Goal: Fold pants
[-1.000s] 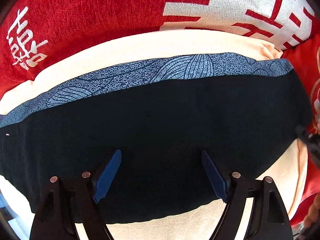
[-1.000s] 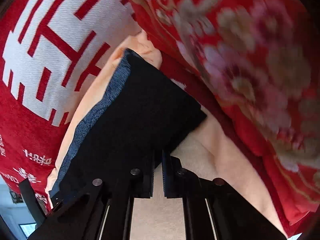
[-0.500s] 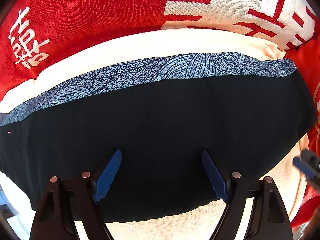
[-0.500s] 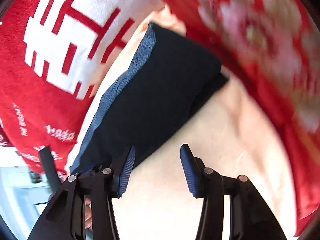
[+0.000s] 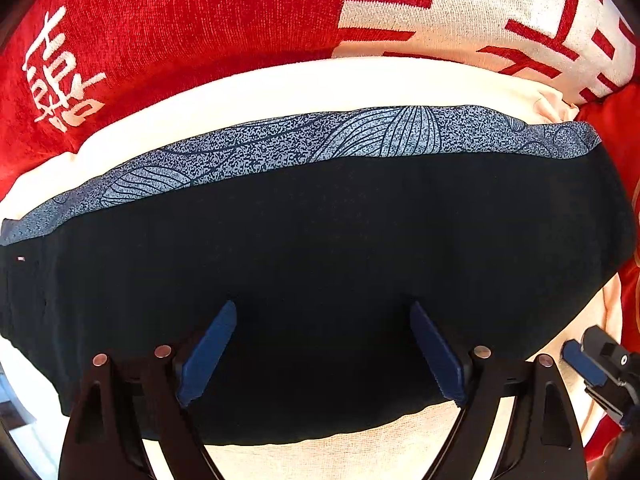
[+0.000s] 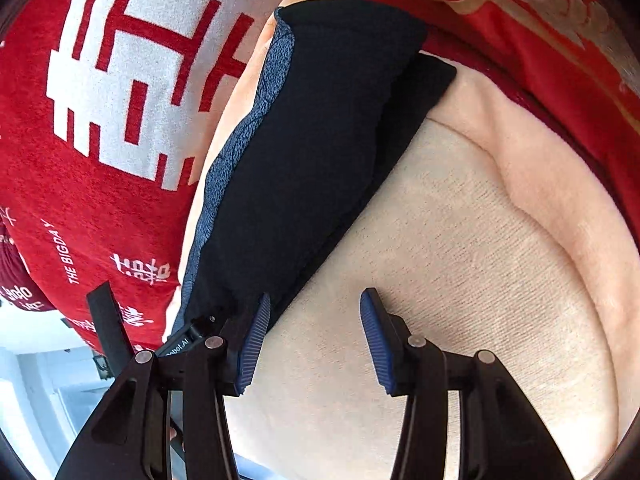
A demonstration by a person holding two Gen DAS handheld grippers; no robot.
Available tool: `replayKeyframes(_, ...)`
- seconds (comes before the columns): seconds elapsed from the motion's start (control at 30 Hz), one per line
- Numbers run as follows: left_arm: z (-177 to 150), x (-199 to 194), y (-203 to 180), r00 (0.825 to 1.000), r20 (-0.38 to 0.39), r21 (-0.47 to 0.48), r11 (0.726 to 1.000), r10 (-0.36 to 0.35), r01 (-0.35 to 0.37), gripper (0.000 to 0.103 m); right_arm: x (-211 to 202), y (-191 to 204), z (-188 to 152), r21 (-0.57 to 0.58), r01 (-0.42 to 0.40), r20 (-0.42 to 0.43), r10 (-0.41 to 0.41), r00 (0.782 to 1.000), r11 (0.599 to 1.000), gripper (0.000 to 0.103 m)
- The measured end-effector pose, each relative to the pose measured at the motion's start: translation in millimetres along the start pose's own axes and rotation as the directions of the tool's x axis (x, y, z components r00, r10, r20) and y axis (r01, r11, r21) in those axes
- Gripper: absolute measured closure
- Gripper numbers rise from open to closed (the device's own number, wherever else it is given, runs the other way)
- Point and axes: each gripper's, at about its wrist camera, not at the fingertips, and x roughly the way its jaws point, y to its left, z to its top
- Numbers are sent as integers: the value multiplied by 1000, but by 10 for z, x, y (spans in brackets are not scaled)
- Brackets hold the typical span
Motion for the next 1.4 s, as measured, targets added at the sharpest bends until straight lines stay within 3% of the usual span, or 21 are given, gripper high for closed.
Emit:
replayKeyframes(0.13, -27, 5, -1, 1000, 6, 1, 1000, 1, -1, 13, 34, -52, 61, 14, -52, 56, 51, 997, 999, 52)
replayKeyframes(0.37, -74, -19, -12, 1000, 22, 1, 1000, 0, 0, 13, 203, 12, 276, 2, -143, 194, 140, 971, 990, 52)
replayKeyframes(0.53, -94, -37, -5, 1000, 31, 13, 1000, -6, 6, 13, 290, 208, 387, -27, -97, 187, 100, 977, 995, 50)
replayKeyframes(0.57, -108, -71, -8, 999, 32, 11, 1000, -5, 5, 15, 274, 237, 393, -26, -65, 182, 69, 981, 998, 63)
replayKeyframes(0.6, -131, -134, -20, 999, 42, 7, 1000, -5, 5, 20, 238, 259, 388, -35, -54, 187, 59, 981, 998, 84)
replayKeyframes(0.63, -135, -213, -12, 998, 67, 5, 1000, -21, 21, 36, 195, 281, 374, -42, -57, 187, 64, 980, 998, 84)
replayKeyframes(0.67, -133, -269, -17, 996, 82, 15, 999, -42, 41, 41, 143, 324, 351, -54, -53, 191, 63, 979, 997, 86)
replayKeyframes(0.8, -121, -410, -106, 985, 144, 101, 992, -91, 77, 41, -24, 588, 257, -125, -44, 223, 71, 972, 991, 87)
replayKeyframes(0.9, -132, -189, -193, 987, 74, 107, 985, -143, 134, 41, -50, 819, 198, -191, -14, 227, 58, 972, 981, 87)
replayKeyframes(0.93, -169, -131, -203, 986, 89, 109, 986, -140, 130, 41, -33, 902, 164, -223, 2, 222, 49, 974, 975, 87)
replayKeyframes(1.03, -269, -148, -257, 980, 155, 163, 981, -127, 101, 41, -22, 1157, 74, -319, 69, 234, 8, 972, 945, 87)
replayKeyframes(1.23, -312, -150, -135, 966, 156, 196, 965, -206, 174, 41, 20, 1531, -125, -412, 167, 261, -60, 964, 896, 87)
replayKeyframes(1.33, -341, -207, 16, 956, 137, 220, 949, -259, 226, 41, 67, 1766, -301, -467, 228, 281, -101, 954, 854, 87)
replayKeyframes(1.4, -352, -296, 220, 958, 123, 188, 954, -258, 233, 41, 148, 1961, -455, -518, 273, 290, -134, 948, 810, 87)
